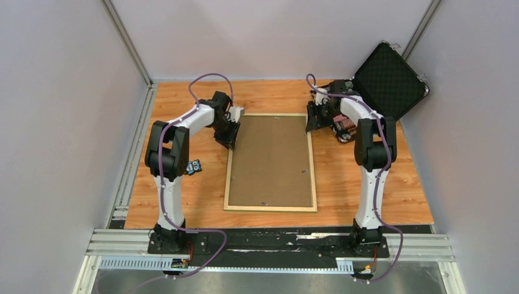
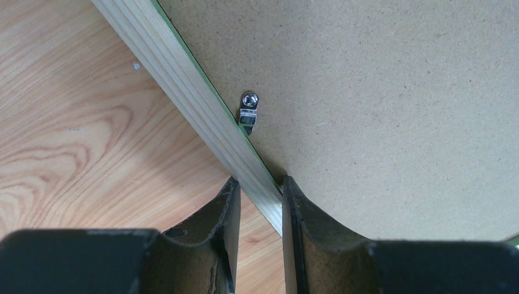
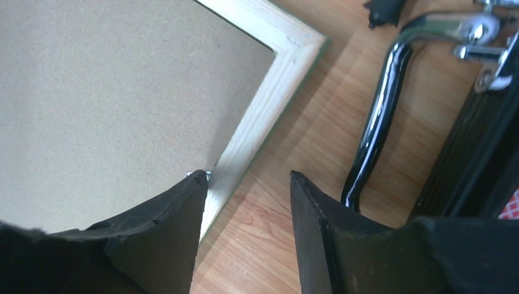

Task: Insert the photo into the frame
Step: Install the photo frame at the center of the board.

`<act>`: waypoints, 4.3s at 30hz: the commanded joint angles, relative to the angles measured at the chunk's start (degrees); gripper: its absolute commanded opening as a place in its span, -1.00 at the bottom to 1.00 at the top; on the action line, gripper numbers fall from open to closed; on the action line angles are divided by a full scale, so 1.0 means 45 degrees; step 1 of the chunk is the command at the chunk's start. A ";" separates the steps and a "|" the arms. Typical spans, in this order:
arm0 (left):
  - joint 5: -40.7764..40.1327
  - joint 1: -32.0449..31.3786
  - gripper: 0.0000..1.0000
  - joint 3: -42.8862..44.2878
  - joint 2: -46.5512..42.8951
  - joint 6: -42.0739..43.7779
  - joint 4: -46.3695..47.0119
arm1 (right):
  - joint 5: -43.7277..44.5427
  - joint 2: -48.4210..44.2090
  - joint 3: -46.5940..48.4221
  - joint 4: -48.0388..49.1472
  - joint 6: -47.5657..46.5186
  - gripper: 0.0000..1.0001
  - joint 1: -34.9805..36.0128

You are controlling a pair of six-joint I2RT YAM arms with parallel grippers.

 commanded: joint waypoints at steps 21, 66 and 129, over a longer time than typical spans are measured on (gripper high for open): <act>0.1255 0.0847 -1.00 -0.1163 -0.0278 -0.1034 0.1602 | 0.0221 -0.2835 -0.4620 0.2541 0.1583 -0.41 0.0657; 0.1142 0.0929 -1.00 -0.1375 -0.0341 -0.0729 0.1819 | 0.4535 0.2879 0.2957 0.3434 -0.1606 0.19 0.3862; 0.1075 0.0924 -1.00 -0.1166 -0.0436 -0.0692 0.1672 | 0.3470 0.2573 0.3140 0.3429 -0.0311 0.21 0.3650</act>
